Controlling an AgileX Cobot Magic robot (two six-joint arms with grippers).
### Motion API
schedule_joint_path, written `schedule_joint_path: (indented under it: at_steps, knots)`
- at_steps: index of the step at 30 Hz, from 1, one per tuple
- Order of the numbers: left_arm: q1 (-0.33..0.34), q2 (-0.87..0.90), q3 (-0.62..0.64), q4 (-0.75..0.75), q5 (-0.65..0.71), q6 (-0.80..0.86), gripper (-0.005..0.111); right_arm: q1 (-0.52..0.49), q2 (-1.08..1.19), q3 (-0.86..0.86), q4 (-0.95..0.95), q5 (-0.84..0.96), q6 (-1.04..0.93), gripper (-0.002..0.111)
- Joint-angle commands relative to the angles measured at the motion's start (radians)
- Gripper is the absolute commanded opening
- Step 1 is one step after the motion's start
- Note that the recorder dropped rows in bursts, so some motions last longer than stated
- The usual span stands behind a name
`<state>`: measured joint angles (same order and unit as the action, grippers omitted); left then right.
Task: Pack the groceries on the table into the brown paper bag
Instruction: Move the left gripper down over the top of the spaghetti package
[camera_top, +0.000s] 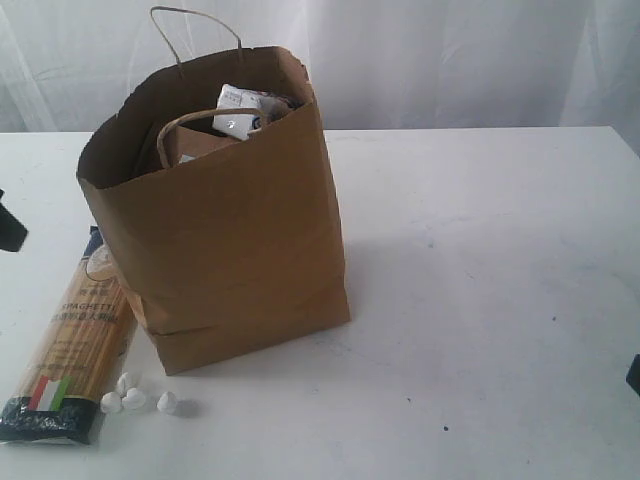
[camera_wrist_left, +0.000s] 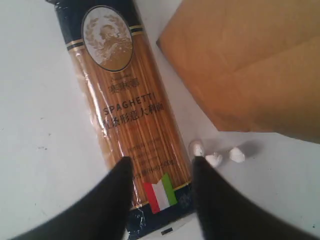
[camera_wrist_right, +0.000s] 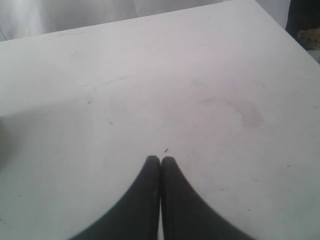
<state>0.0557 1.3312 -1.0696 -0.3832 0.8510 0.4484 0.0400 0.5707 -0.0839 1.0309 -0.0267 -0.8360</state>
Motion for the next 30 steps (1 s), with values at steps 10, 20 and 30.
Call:
schedule_joint_path:
  at_steps: [10,20,30]
  knots:
    - [0.002,0.055,-0.007,-0.161,-0.212,0.098,0.105,0.003,0.003,0.004,-0.004,-0.003,0.004,0.000]
    - [0.001,0.217,-0.007,-0.191,-0.341,0.106,0.105,0.003,0.003,0.004,-0.004,-0.003,0.004,0.000]
    - [-0.008,0.364,-0.007,-0.543,-0.544,0.281,0.105,0.003,0.003,0.004,-0.004,-0.003,0.004,0.000]
